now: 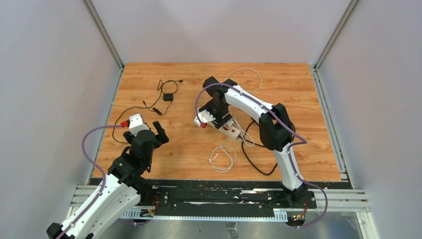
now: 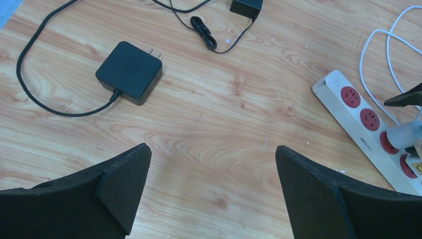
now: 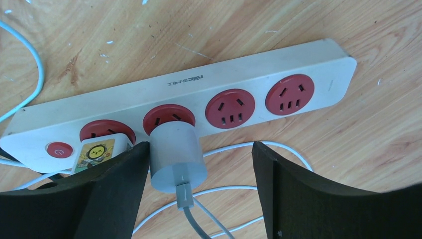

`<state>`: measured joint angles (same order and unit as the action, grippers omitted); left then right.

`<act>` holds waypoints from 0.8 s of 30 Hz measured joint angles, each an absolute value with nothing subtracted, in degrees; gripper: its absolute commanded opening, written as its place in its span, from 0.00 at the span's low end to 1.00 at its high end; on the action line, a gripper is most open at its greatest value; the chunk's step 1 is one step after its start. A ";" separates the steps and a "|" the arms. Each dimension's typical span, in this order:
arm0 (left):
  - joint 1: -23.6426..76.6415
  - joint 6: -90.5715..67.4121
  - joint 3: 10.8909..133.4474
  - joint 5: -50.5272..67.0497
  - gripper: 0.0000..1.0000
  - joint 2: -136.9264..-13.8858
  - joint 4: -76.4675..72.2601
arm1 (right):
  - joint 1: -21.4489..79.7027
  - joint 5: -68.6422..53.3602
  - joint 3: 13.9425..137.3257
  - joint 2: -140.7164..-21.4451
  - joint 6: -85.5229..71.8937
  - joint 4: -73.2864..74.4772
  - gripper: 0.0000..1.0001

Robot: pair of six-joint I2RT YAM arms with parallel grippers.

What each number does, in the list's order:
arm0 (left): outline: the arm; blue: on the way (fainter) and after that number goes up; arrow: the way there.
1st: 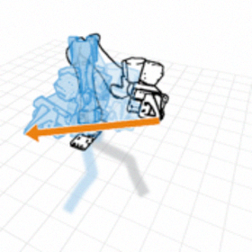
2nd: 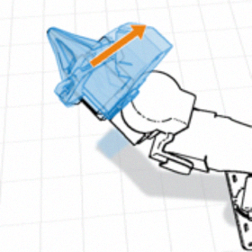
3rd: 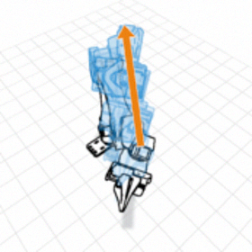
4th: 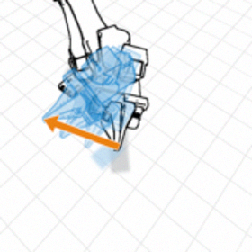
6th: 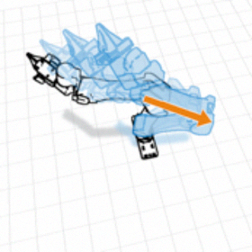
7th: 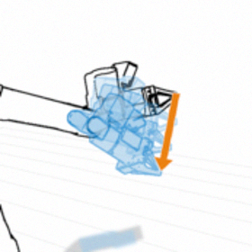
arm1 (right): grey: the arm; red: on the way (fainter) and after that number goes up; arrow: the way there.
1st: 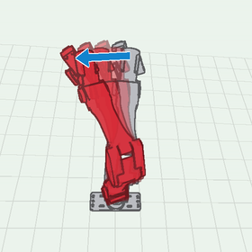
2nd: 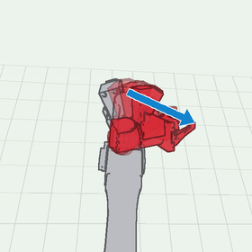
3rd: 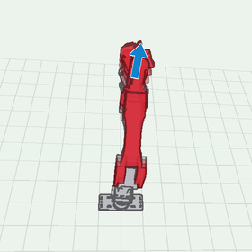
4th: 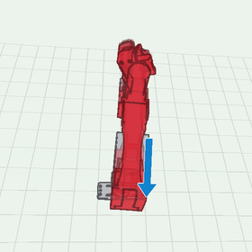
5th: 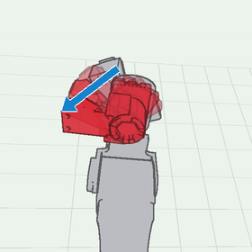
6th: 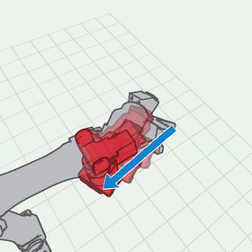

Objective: Insert the plug

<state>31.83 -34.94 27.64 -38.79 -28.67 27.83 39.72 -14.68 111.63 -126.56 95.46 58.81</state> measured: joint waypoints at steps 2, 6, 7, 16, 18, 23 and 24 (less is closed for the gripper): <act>31.83 -34.94 27.64 -38.85 1.00 -28.51 28.10 | 39.72 -14.00 111.63 -126.56 95.96 58.76 0.81; 31.83 -34.94 27.64 -38.96 1.00 -28.34 28.49 | 39.70 -13.52 111.74 -126.56 97.45 59.33 0.81; 31.83 -34.94 27.64 -39.00 1.00 -28.32 28.49 | 39.70 -13.65 111.87 -126.56 97.78 59.66 0.82; 31.83 -34.94 27.75 -39.05 1.00 -27.31 28.82 | 39.00 -16.78 111.96 -125.69 101.32 63.53 0.82; 31.83 -34.94 27.75 -39.00 1.00 -26.96 28.84 | 38.94 -17.12 111.96 -125.01 101.86 64.47 0.83; 31.83 -34.96 27.75 -38.76 1.00 -26.70 28.86 | 38.85 -18.52 111.96 -122.78 103.00 66.39 0.82; 31.83 -35.00 27.75 -38.72 1.00 -26.70 28.86 | 38.83 -19.00 111.96 -122.26 103.11 67.00 0.82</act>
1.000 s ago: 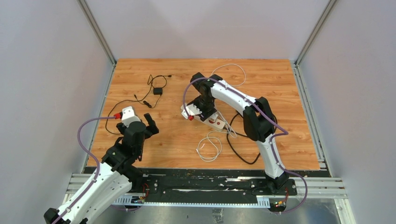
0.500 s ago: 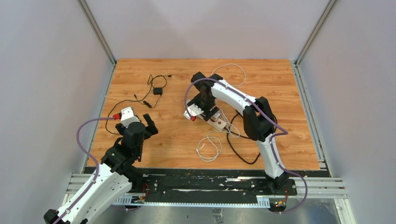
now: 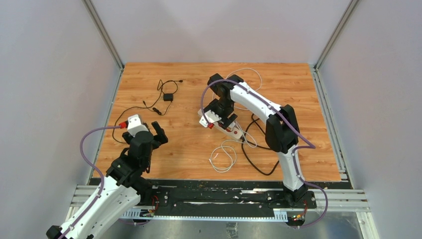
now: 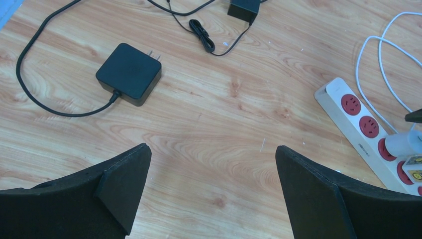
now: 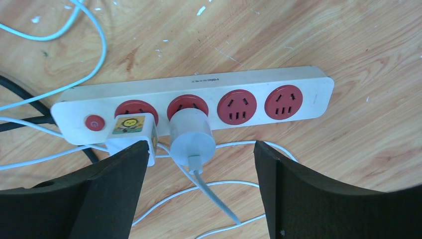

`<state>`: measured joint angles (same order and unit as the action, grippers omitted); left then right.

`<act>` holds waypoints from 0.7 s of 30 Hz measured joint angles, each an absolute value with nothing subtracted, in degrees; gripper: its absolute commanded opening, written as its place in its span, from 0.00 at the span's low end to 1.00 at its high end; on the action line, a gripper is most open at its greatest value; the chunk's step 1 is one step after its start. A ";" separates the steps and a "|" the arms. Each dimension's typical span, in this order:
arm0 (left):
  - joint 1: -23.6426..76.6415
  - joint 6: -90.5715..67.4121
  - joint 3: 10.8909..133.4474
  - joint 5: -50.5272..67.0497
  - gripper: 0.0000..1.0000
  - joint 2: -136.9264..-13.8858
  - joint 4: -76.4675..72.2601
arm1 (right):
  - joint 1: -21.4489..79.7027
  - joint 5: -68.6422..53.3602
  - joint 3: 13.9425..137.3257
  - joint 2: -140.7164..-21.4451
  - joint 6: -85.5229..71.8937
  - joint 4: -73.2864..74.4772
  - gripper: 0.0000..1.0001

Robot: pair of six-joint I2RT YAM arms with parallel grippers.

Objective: Insert the plug

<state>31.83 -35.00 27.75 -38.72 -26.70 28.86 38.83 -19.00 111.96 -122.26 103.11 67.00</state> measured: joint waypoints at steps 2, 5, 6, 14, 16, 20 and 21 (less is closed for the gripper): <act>31.83 -35.16 27.75 -38.61 1.00 -26.61 28.86 | 38.83 -19.90 111.96 -121.32 103.24 67.94 0.82; 31.83 -35.24 27.75 -38.37 1.00 -26.09 28.84 | 38.83 -21.87 111.85 -119.44 102.72 68.10 0.80; 31.83 -35.38 27.75 -38.13 1.00 -25.96 28.82 | 38.83 -22.81 111.59 -118.37 101.67 67.37 0.79; 31.83 -36.27 28.67 -35.77 1.00 -26.87 28.05 | 37.36 -26.76 95.68 -98.94 63.13 40.51 0.77; 31.83 -36.42 29.34 -35.05 1.00 -27.83 27.18 | 35.70 -25.56 91.77 -95.02 49.74 33.54 0.77; 31.83 -36.42 30.22 -33.50 1.00 -29.91 25.39 | 27.68 -27.05 82.63 -89.65 19.86 20.29 0.76; 31.83 -36.40 30.37 -33.19 1.00 -30.39 25.10 | 25.67 -28.01 80.55 -89.27 14.17 18.11 0.75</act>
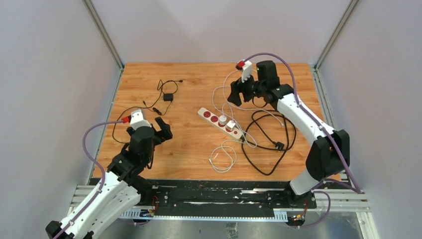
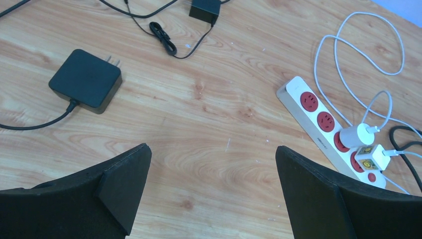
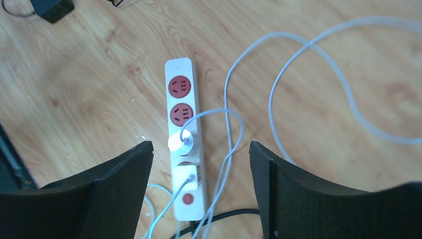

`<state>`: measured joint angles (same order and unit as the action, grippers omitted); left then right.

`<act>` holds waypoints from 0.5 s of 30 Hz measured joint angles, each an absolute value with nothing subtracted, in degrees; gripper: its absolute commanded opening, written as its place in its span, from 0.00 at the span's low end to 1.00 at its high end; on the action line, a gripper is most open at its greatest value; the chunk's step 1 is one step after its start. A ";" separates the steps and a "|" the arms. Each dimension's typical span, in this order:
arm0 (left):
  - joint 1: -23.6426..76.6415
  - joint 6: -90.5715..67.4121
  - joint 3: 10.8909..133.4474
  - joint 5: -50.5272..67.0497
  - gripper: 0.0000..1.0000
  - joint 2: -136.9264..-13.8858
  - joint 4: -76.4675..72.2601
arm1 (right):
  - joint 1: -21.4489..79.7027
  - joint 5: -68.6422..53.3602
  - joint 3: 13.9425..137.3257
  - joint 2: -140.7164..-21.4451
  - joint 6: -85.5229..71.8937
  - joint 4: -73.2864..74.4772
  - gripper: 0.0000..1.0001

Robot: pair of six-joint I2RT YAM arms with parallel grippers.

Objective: Insert the plug

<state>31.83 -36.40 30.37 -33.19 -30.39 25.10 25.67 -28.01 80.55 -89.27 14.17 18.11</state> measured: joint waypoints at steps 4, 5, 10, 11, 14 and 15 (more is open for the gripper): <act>31.83 -35.92 31.22 -32.32 1.00 -31.83 24.12 | 21.47 -31.29 75.83 -91.35 -0.47 15.25 0.73; 31.83 -35.73 31.42 -32.18 1.00 -31.97 23.99 | 21.52 -31.94 75.72 -92.12 -1.93 15.22 0.73; 31.83 -35.03 32.82 -31.75 1.00 -32.47 23.73 | 21.89 -35.59 75.75 -96.33 -6.87 14.96 0.70; 31.83 -34.89 33.01 -31.68 1.00 -32.47 23.73 | 21.89 -35.81 75.79 -97.27 -7.27 14.96 0.69; 31.83 -34.57 33.23 -31.68 1.00 -32.47 23.70 | 21.89 -36.03 75.83 -99.83 -7.55 14.98 0.67; 31.83 -34.48 33.23 -31.70 1.00 -32.47 23.77 | 21.89 -36.07 75.85 -100.47 -7.53 14.98 0.67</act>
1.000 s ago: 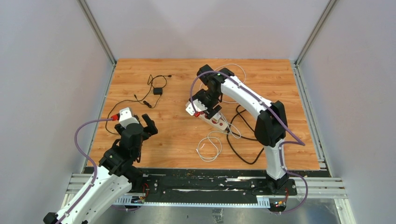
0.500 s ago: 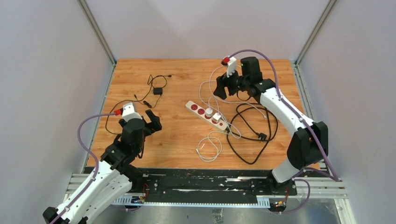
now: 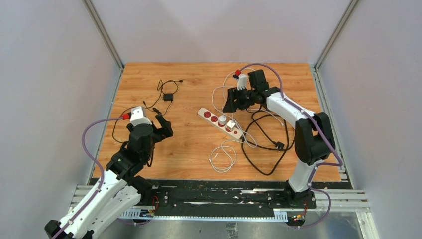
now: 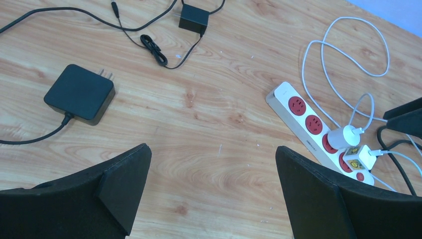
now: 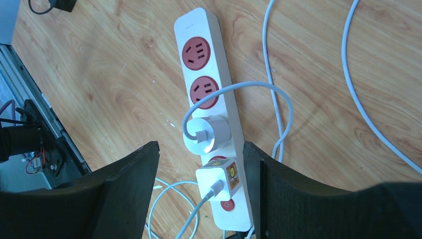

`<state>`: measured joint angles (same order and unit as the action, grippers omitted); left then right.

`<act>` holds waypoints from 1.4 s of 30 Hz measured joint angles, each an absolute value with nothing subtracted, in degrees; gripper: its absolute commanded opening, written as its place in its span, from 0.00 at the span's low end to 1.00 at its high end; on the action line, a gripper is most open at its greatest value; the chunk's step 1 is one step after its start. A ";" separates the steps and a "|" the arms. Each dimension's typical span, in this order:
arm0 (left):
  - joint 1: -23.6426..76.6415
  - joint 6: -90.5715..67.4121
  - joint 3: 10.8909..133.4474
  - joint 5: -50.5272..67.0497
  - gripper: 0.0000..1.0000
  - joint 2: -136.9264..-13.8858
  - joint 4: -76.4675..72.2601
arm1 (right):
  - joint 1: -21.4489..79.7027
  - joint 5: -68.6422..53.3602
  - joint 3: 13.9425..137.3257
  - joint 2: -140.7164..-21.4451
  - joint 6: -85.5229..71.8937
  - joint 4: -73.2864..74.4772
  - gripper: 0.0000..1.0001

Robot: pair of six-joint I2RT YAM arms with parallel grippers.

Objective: Insert the plug

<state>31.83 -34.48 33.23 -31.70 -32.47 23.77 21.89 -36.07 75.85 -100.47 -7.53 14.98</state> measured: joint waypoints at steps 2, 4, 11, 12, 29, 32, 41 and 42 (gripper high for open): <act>31.83 -34.44 33.34 -31.73 1.00 -32.45 24.05 | 21.89 -36.29 75.99 -101.84 -7.46 14.98 0.66; 31.83 -34.41 33.45 -31.77 1.00 -32.34 24.14 | 22.00 -36.45 76.01 -102.94 -7.16 14.98 0.63; 31.83 -34.41 33.45 -32.18 1.00 -31.81 24.69 | 22.79 -36.47 76.25 -105.82 -5.98 14.98 0.54; 31.83 -34.41 33.45 -32.21 1.00 -31.81 24.75 | 22.94 -36.51 76.25 -106.17 -5.82 14.98 0.54; 31.83 -34.00 33.45 -33.26 1.00 -30.59 26.35 | 25.12 -35.53 76.23 -106.91 -3.38 14.76 0.32; 31.83 -33.95 33.45 -33.50 1.00 -30.17 26.41 | 25.15 -35.09 76.18 -106.91 -3.27 14.63 0.26; 31.83 -33.82 33.45 -34.06 1.00 -29.65 26.76 | 26.02 -32.18 75.44 -106.69 -1.48 13.54 0.26; 31.83 -33.82 33.45 -34.15 1.00 -29.63 26.76 | 26.20 -31.81 75.13 -106.45 -1.10 13.23 0.26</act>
